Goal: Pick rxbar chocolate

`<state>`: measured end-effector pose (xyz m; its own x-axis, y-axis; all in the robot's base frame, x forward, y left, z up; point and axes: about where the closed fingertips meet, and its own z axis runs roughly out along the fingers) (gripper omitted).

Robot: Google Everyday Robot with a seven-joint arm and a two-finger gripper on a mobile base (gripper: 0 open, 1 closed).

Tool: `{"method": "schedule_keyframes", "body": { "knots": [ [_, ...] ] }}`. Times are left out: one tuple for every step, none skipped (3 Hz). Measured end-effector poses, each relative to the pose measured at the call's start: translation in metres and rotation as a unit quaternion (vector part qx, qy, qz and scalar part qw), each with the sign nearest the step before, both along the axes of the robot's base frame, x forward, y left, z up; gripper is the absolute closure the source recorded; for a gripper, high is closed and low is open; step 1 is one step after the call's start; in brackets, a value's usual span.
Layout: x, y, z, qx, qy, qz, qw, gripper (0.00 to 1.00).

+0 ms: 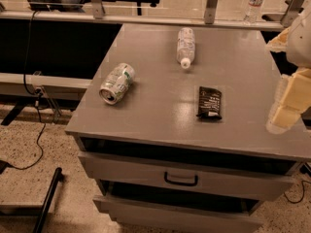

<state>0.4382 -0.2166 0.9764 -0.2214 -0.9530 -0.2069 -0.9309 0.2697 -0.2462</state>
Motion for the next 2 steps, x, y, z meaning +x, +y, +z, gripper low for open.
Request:
{"method": "schedule_keyframes", "body": {
  "knots": [
    [0.0, 0.0, 0.0, 0.0, 0.0, 0.0, 1.0, 0.0],
    [0.0033, 0.0, 0.0005, 0.004, 0.002, -0.004, 1.0, 0.0]
  ]
}}
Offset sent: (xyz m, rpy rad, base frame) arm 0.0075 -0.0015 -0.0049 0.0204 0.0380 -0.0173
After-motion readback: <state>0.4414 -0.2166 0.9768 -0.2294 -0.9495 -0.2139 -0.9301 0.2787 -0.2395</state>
